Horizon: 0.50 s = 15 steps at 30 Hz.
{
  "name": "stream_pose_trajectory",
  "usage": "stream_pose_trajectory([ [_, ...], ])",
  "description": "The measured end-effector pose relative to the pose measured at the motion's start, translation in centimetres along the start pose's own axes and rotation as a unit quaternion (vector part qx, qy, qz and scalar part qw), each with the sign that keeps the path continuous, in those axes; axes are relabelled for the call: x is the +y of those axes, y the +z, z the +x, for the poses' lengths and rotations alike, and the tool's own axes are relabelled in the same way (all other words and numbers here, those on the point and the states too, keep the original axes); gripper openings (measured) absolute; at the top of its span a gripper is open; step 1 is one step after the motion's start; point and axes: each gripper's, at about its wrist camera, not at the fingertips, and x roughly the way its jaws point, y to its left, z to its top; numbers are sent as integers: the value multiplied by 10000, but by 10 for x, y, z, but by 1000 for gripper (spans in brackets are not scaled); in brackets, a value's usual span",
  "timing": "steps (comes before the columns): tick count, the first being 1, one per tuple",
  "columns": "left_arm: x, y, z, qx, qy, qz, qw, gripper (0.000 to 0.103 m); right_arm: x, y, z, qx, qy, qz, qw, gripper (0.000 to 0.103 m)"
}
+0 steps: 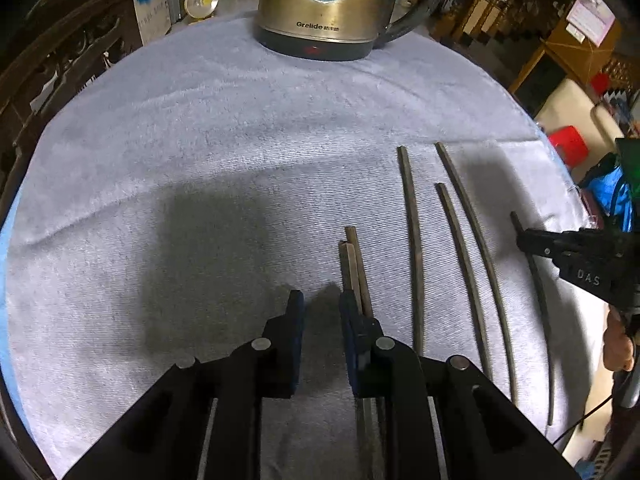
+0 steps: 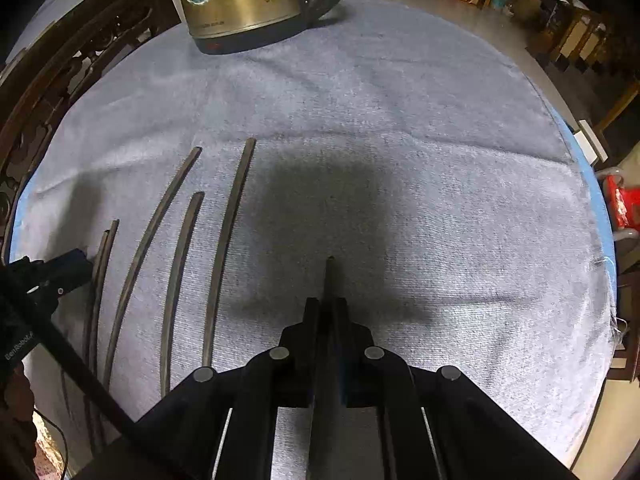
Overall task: Organize utensils
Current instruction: 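Grasp a dark chopstick with the left tool while the right tool grasps another chopstick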
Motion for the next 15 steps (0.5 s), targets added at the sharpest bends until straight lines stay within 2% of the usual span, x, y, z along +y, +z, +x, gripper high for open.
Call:
stream_pose_trajectory([
  [2, -2, 0, 3, 28, 51, 139, 9999, 18, -9, -7, -3, 6, 42, 45, 10000, 9],
  [3, 2, -6, -14, 38, 44, 183, 9998, 18, -12, -9, -3, 13, 63, 53, 10000, 9],
  [8, -4, -12, -15, 76, 38, 408, 9991, 19, -18, -12, -5, 2, 62, 17, 10000, 9],
  [11, -4, -18, -17, 119, -107, 412, 9990, 20, -16, -13, -7, 2, 34, -23, 10000, 9],
  [15, -4, -20, -18, 111, -162, 453, 9988, 29, -17, -14, -10, -24, 59, -54, 10000, 9],
])
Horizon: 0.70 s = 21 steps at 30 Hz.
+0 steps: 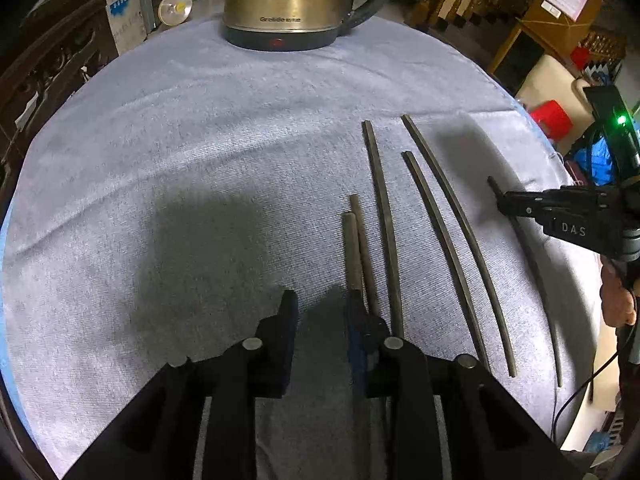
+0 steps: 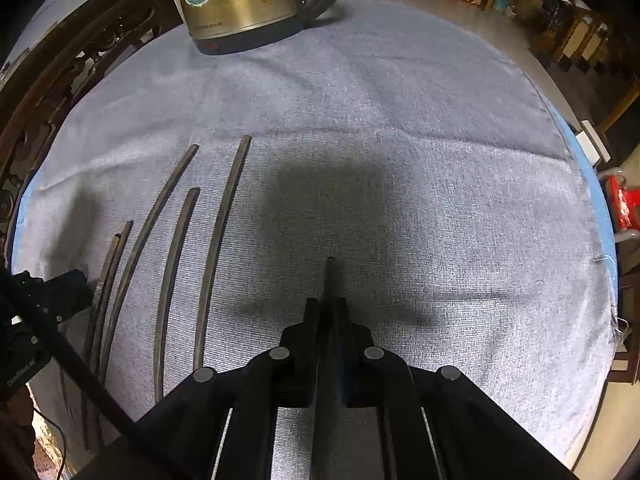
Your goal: Organize utensils
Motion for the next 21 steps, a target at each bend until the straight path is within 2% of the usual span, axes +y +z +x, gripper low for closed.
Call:
stream_pose_trajectory([
  [6, -12, 10, -2, -50, -151, 95, 9998, 32, 12, 10, 7, -7, -6, -59, 10000, 9],
  [9, -15, 9, 8, 84, 56, 183, 9998, 32, 12, 10, 8, -5, 18, -75, 10000, 9],
  [15, -10, 14, 10, -21, 80, 177, 9998, 32, 13, 11, 8, -44, 20, -125, 9999, 9],
  [21, -1, 29, 13, 71, 294, -69, 9995, 35, 11, 16, 9, 71, 33, -128, 9999, 8],
])
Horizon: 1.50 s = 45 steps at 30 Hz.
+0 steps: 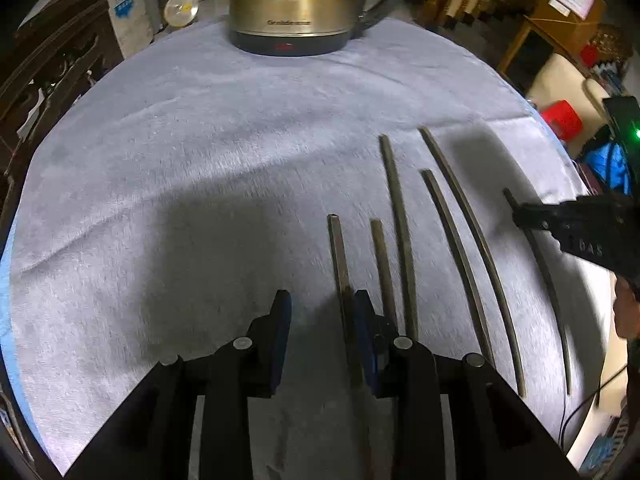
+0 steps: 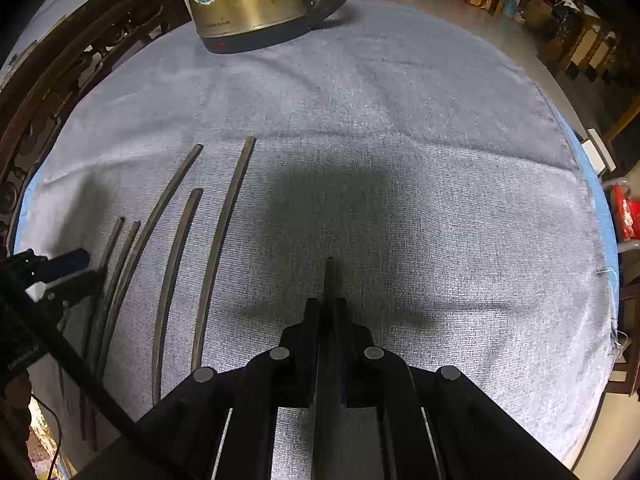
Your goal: Organize utensils
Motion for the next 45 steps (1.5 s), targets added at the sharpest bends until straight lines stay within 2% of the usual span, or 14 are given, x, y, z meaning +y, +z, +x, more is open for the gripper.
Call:
stream_pose_trajectory([
  [3, -6, 16, 8, 120, 78, 13, 9999, 50, 1, 13, 2, 169, -148, -22, 9997, 8],
  [6, -14, 27, 13, 141, 283, 193, 9993, 50, 7, 27, 6, 352, -279, -89, 9989, 8],
  [8, -17, 30, 14, 67, 470, 300, 9984, 37, 10, 30, 6, 374, -313, -153, 9987, 7],
  [10, -15, 31, 13, 33, 408, 272, 9988, 7, 11, 30, 4, 308, -338, -210, 9987, 6],
  [14, 1, 19, 0, -195, 181, -154, 9995, 5, 2, 20, -3, -17, 36, 22, 10000, 6],
  [16, 4, 7, -19, -520, 121, -262, 9982, 5, -6, 12, -10, -201, 212, 191, 9994, 6],
  [18, 5, -6, -52, -945, -34, -391, 9947, 5, -12, 1, -27, -591, 454, 285, 9968, 6],
  [20, 1, -23, -93, -1502, -22, -403, 9878, 5, -17, -11, -48, -997, 639, 316, 9925, 6],
  [23, -3, -41, -141, -2046, -82, -522, 9774, 5, -21, -33, -86, -1604, 838, 360, 9828, 6],
  [26, -18, -71, -192, -2734, -102, -654, 9596, 5, -19, -62, -130, -2230, 979, 440, 9689, 6],
  [32, -38, -130, -244, -3535, 62, -828, 9318, 5, 3, -127, -196, -3320, 812, 646, 9375, 6],
  [35, -42, -147, -246, -3594, 64, -931, 9285, 5, 2, -153, -219, -3649, 787, 796, 9243, 6],
  [39, -44, -162, -257, -3643, 13, -1056, 9253, 5, 0, -183, -243, -3997, 989, 1132, 9043, 6],
  [45, -56, -174, -303, -4038, 56, -968, 9097, 5, 5, -205, -290, -4675, 1077, 1184, 8694, 6],
])
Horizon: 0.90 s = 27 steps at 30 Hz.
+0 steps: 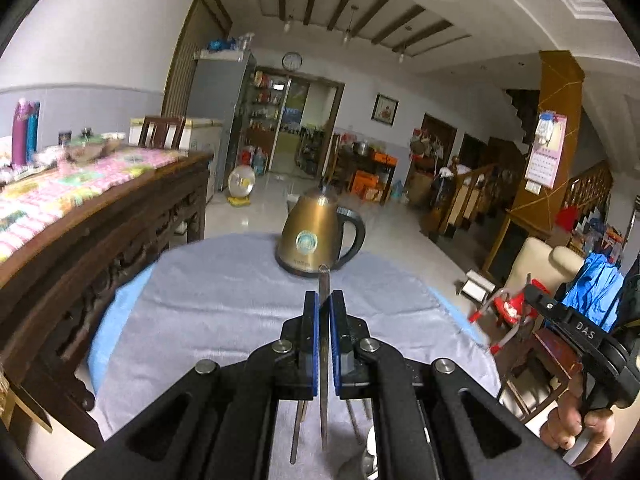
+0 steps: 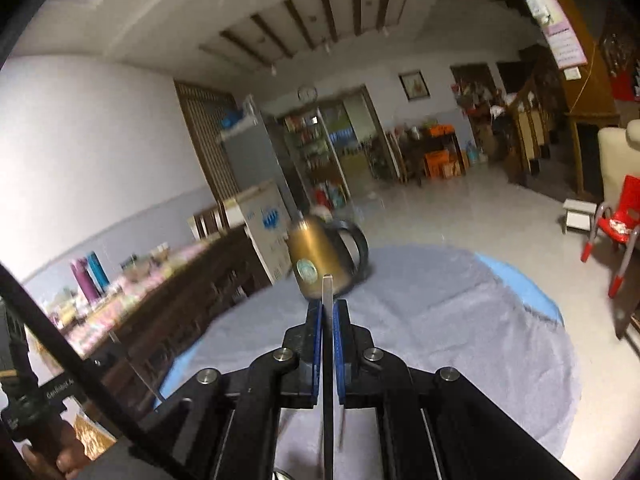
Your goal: Organize utensils
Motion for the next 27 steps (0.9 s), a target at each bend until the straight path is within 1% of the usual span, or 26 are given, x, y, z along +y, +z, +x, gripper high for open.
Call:
stream_pose_trajectory([
  [3, -9, 12, -24, -274, -145, 64, 9995, 5, 8, 14, -17, -332, 193, 164, 9991, 6],
  [5, -16, 17, -34, -360, -222, 130, 9990, 5, 14, 19, -26, -588, 303, 288, 9974, 6],
  [7, -21, 20, -43, -405, -389, 122, 9983, 5, 20, 21, -29, -781, 343, 360, 9957, 6],
  [10, -31, 19, -47, -392, -565, 131, 9975, 5, 29, 14, -21, -870, 394, 477, 9943, 6],
  [13, -38, 10, -41, -249, -623, 170, 9976, 5, 41, 0, -9, -852, 288, 302, 9955, 6],
  [16, -41, -5, -25, 33, -599, 149, 9981, 5, 51, -19, 4, -649, 222, 44, 9976, 6],
  [18, -42, -15, -13, 246, -545, 118, 9981, 5, 47, -27, 8, -525, 225, -46, 9984, 6],
  [20, -39, -26, -3, 446, -512, 79, 9977, 5, 45, -35, 12, -312, 320, -129, 9989, 6],
  [23, -37, -36, 2, 645, -455, 67, 9969, 5, 44, -45, 10, -92, 414, -375, 9984, 6],
  [25, -36, -42, 6, 838, -525, 66, 9951, 6, 43, -51, 7, 40, 458, -471, 9978, 7],
  [27, -37, -47, 6, 908, -507, 124, 9945, 6, 39, -57, 8, 357, 699, -464, 9958, 8],
])
